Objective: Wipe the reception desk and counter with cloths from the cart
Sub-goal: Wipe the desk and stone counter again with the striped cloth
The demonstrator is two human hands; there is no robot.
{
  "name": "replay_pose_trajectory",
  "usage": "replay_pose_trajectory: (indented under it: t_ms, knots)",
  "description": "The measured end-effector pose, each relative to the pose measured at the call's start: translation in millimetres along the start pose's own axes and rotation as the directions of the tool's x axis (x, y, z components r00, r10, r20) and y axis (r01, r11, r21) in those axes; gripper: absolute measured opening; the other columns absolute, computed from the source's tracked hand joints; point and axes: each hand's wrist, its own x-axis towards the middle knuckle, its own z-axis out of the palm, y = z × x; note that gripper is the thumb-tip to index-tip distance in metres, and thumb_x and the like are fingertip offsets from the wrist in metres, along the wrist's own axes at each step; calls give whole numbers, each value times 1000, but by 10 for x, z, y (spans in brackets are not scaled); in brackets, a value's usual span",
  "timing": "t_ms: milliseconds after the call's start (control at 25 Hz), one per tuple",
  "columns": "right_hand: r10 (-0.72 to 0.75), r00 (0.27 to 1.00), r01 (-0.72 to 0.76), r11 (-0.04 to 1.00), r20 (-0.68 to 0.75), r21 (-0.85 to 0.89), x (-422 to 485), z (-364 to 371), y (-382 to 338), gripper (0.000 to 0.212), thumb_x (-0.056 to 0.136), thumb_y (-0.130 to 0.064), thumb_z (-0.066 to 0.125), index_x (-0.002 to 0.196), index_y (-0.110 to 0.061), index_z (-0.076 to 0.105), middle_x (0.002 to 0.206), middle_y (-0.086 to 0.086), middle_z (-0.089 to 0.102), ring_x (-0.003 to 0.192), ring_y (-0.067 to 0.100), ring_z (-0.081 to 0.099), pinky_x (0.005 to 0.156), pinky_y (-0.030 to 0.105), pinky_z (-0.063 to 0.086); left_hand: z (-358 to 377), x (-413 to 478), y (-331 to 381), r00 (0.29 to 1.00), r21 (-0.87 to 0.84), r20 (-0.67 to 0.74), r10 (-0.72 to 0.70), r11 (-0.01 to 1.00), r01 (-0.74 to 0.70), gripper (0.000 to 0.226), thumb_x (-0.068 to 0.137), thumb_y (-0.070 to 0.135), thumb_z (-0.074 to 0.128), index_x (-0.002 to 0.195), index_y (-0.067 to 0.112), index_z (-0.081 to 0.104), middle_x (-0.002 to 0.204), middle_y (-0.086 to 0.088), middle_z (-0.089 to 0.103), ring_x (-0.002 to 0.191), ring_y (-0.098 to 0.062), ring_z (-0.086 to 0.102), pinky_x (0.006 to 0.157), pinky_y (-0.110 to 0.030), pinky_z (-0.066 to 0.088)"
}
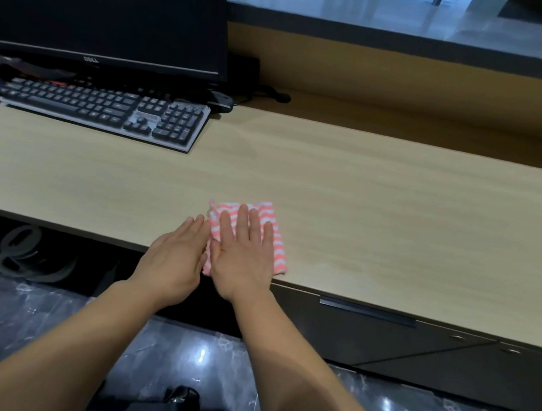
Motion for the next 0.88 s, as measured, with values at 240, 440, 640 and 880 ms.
replay_pose_trajectory:
  t_ms: [240, 440, 640, 880]
  knots:
    - [-12, 1000, 12, 1000, -14, -3, -238, -83, 572, 56, 104, -45, 17, 155, -29, 1, 163, 3, -11, 149, 18, -15, 117, 39, -14, 68, 103, 362, 998, 59, 17, 66, 996, -66, 60, 100, 20, 34, 154, 16, 8, 162, -3, 6, 149, -17, 3, 119, -32, 11]
    - [214, 975, -215, 976, -61, -17, -637, -284, 1539, 54, 104, -45, 14, 154, -32, 0, 163, 1, -10, 149, 18, -13, 118, 38, -11, 150, 285, 990, 982, 81, 47, 182, 979, -185, 56, 103, 22, 29, 154, 16, 7, 162, -1, 1, 149, -15, -1, 119, -32, 8]
    - [436, 896, -440, 898, -87, -29, -908, -487, 2393, 55, 104, -42, 16, 155, -29, 4, 163, 3, -2, 150, 21, -5, 120, 41, -1, 184, 381, 1277, 972, 115, 76, 223, 966, -230, 49, 101, 21, 31, 149, 17, 20, 157, -1, 26, 146, -14, 18, 115, -36, 12]
    - [544, 834, -545, 838, -94, 14, -706, -391, 2046, 58, 103, -41, 16, 156, -25, -2, 162, 7, -10, 149, 25, -12, 119, 44, -8, 212, 464, 1239, 987, 26, 43, 153, 988, -154, 55, 100, 17, 31, 152, 16, 12, 125, 4, 60, 118, -18, 53, 110, -29, 16]
